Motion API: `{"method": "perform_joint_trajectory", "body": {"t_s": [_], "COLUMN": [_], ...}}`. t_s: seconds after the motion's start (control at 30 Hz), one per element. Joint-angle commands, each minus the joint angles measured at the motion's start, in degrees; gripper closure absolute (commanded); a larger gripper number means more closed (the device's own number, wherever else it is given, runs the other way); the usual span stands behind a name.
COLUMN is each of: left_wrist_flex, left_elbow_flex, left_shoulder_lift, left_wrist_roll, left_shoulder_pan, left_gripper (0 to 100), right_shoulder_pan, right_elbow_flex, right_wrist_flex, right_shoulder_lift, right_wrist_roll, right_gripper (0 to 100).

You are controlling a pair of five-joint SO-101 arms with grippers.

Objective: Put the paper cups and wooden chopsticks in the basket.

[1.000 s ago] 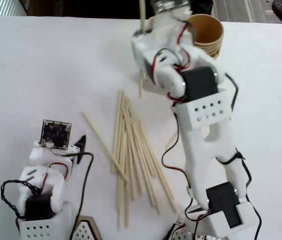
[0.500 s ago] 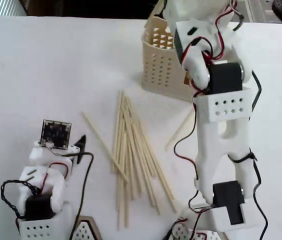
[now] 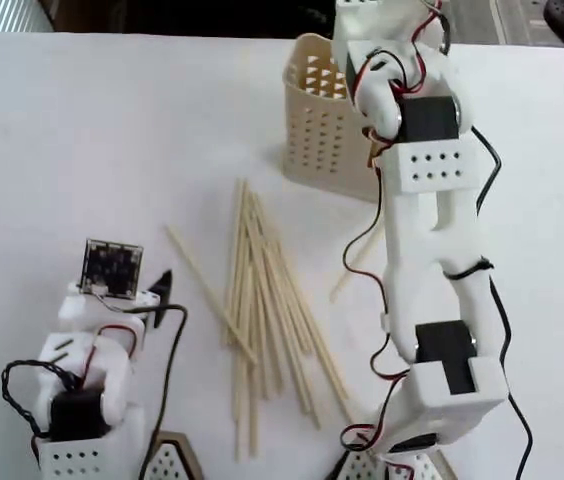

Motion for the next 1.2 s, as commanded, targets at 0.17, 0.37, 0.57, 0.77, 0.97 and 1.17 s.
{"method": "perform_joint_trajectory", "body": {"t_s": [0.17,0.37,0.57,0.77,0.97,1.17], "left_wrist_flex": [0.0,0.2,0.6,7.1,11.7,16.6], "left_elbow_flex": [-0.2,-0.2,-3.1,-15.2,-26.8,-40.0], "left_shoulder_lift": [-0.7,-0.7,-0.6,-0.4,11.8,35.4], "left_wrist_roll": [0.4,0.4,-2.0,-4.2,-6.6,-1.9], "left_shoulder_pan": [-0.8,-0.8,-0.8,-0.6,1.1,4.4], "left_gripper": [73,73,73,73,73,67], "right_shoulder_pan": [-2.4,-4.1,-3.5,-3.0,-2.8,-2.9], "right_elbow_flex": [-8.9,-9.1,-9.1,-1.6,18.6,43.8], "right_wrist_flex": [15.8,34.9,50.0,54.7,48.0,34.2], "right_shoulder_lift": [-3.6,-6.4,-6.7,-8.8,-17.9,-30.1], "right_wrist_roll": [1.3,1.7,2.8,4.8,4.9,4.8], "right_gripper": [81.5,81.5,81.6,92.3,92.4,90.5]}}
